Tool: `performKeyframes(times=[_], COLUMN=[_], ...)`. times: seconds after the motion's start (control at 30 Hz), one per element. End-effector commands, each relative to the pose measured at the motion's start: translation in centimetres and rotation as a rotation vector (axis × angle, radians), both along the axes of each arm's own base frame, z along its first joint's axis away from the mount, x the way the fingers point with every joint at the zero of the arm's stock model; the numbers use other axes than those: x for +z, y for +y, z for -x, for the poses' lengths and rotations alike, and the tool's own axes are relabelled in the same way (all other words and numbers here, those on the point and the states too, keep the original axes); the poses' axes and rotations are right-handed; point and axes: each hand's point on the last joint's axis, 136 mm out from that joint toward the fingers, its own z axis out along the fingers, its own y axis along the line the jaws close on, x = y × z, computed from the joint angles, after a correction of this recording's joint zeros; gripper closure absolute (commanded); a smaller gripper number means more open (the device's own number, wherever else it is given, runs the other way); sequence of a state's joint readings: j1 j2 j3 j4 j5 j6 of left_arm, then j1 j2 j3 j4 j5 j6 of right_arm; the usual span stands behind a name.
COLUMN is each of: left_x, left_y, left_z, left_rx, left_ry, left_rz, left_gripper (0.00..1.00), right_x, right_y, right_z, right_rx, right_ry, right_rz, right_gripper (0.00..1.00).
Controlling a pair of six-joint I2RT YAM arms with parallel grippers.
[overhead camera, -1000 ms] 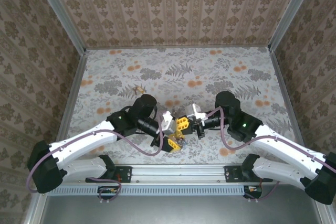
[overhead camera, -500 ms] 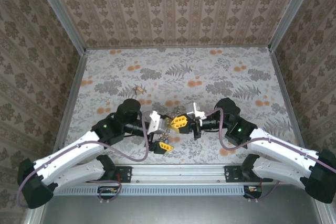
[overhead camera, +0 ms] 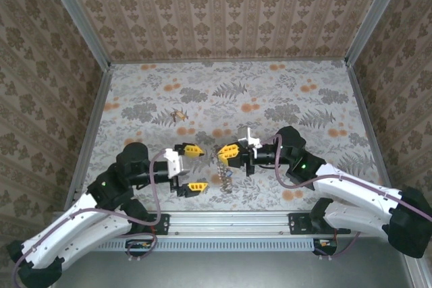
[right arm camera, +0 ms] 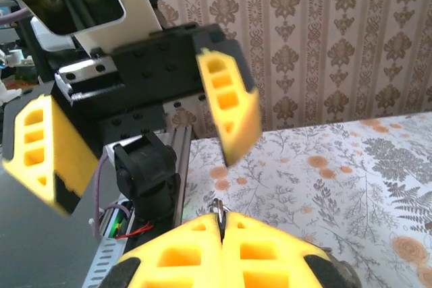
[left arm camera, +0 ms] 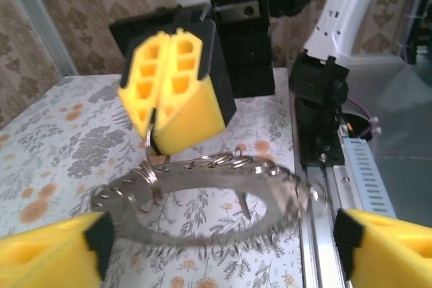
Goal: Put the keys on the keyring
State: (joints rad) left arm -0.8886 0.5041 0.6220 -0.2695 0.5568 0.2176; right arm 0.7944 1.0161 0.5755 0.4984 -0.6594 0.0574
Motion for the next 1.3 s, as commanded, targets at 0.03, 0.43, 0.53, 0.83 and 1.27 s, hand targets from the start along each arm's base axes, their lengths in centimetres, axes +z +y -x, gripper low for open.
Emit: performKeyframes(times=[0.03, 0.43, 0.53, 0.83, 1.27], left_x=[0.6, 0.4, 0.5, 0.3, 1.5], left_y=[0.6, -1.1, -0.8, -1.2, -1.9], left_z=[-0.9, -1.6, -2.1, -5.1, -7.3], left_rx=[0.059, 0.007, 0.042, 0.182, 0.242], left_ry=[-0.033, 0.014, 0.0, -0.004, -0.092], left_rz=[-0.006, -0.088, -0.092, -0.068, -0.086], left_gripper=[0.32, 0.76, 0.68, 0.39, 0.48], right_x=[1.6, 1.9, 1.8, 1.2, 0.1], right_y=[-0.2, -0.1, -0.1, -0.1, 0.3], right_z=[-0.6, -1.0, -1.1, -0.8, -0.1], right_rx=[-0.034, -0.047, -0.054, -0.045, -0.008], right_ry=[-0.041, -0.028, -0.023, -0.015, -0.02], right_rz=[-0.052, -0.072, -0.069, -0.046, -0.014], right_gripper=[1.0, 1.0, 1.0, 1.0, 1.0])
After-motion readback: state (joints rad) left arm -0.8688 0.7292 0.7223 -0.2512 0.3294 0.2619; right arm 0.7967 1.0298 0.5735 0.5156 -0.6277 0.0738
